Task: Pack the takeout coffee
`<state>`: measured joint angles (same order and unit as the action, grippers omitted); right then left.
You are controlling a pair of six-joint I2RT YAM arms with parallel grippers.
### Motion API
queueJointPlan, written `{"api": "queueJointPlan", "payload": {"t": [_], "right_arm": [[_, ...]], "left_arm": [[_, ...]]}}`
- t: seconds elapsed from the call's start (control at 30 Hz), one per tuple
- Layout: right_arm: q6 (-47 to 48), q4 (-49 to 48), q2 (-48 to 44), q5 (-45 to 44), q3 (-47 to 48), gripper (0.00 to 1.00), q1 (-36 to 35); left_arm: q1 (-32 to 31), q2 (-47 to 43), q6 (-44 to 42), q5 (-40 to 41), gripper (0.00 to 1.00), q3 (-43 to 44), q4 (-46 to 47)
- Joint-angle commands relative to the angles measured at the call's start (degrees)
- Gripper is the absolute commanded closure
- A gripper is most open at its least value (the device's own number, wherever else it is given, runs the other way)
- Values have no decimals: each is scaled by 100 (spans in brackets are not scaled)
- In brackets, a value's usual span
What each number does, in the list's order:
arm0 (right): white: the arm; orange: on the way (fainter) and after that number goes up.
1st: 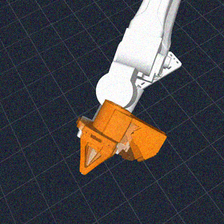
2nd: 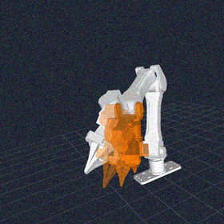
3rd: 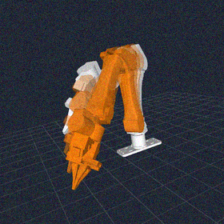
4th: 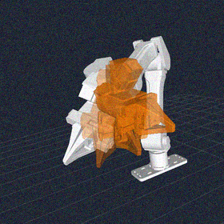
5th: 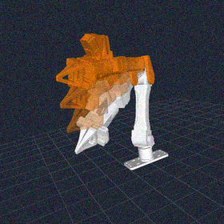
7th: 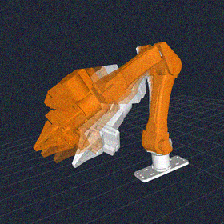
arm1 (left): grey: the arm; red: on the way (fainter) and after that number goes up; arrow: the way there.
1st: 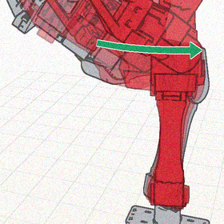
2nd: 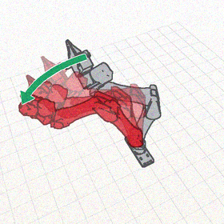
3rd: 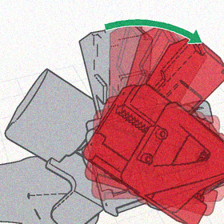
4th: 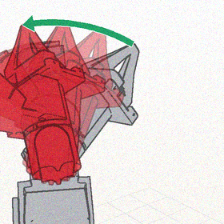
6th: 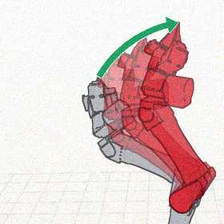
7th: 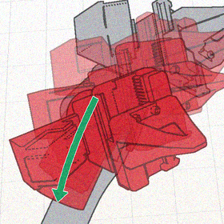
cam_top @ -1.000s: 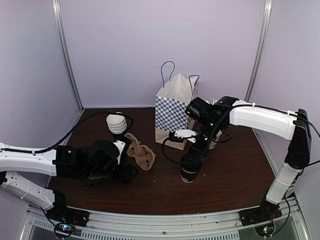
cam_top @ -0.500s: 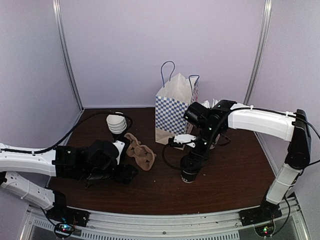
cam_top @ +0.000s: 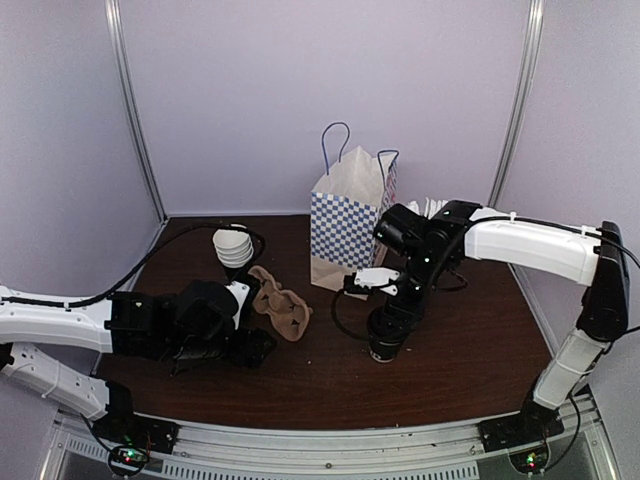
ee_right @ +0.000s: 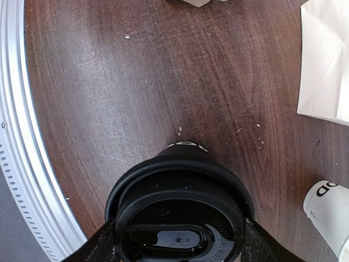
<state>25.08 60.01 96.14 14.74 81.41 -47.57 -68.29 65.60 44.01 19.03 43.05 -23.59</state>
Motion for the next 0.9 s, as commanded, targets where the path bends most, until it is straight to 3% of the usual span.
{"api": "queueJointPlan", "payload": {"t": [0.0,0.37,0.63,0.8,0.83,0.87], "right_arm": [[-21,304,-618,-360,-196,33,296],[429,587,-1656,-291,-1241,32,2785],[725,541,-1504,116,-1253,32,4756],[715,496,-1248,311,-1305,14,5089],[659,479,-1259,311,-1300,4,5099],[616,513,-1293,317,-1256,1,5100]], "left_arm": [[27,-30,-14,0,27,39,130],[121,99,-270,-87,27,295,105],[158,193,-323,-206,27,361,170],[174,166,-332,-224,27,367,144],[176,145,-334,-224,27,366,122],[168,127,-333,-224,27,373,104]]}}
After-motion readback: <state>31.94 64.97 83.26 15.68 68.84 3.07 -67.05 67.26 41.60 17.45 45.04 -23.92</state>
